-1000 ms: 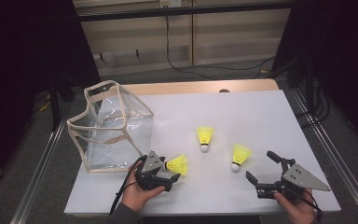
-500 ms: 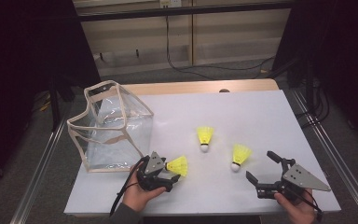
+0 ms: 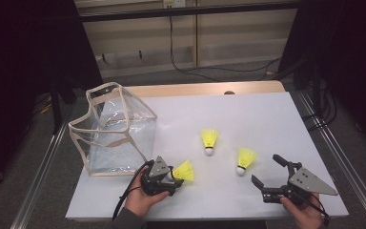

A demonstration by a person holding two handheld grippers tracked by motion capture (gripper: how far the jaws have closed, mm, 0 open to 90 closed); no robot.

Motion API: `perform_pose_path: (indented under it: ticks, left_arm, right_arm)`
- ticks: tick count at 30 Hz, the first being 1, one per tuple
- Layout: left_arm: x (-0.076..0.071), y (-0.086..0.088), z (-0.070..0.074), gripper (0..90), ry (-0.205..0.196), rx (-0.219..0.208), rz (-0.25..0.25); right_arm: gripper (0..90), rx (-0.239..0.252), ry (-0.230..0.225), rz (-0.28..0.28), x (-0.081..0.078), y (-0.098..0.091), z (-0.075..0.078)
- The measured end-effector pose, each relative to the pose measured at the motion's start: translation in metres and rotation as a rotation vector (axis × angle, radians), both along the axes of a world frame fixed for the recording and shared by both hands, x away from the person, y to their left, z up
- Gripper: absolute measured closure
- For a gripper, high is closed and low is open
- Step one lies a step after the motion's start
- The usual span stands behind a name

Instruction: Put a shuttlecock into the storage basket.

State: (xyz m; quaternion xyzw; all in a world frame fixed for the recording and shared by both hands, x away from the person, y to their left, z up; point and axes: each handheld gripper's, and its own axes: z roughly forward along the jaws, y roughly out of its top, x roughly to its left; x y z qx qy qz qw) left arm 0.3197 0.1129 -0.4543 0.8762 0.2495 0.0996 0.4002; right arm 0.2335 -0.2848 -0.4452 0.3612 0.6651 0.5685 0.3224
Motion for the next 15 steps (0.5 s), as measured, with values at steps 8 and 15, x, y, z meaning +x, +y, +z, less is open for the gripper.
perform_pose_path:
  ticks: [8,15]
  left_arm:
    - [0.001,0.0003,-0.0001,44.7,0.03,-0.002,-0.005]
    - [0.0,-0.0019,0.0007,53.9,0.032,-0.001,-0.039]
  right_arm:
    - [0.8,0.0,0.001,0.001,0.0004,0.0002,-0.0004]
    - [0.9,0.001,0.005,-0.002,0.0003,0.0001,-0.0005]
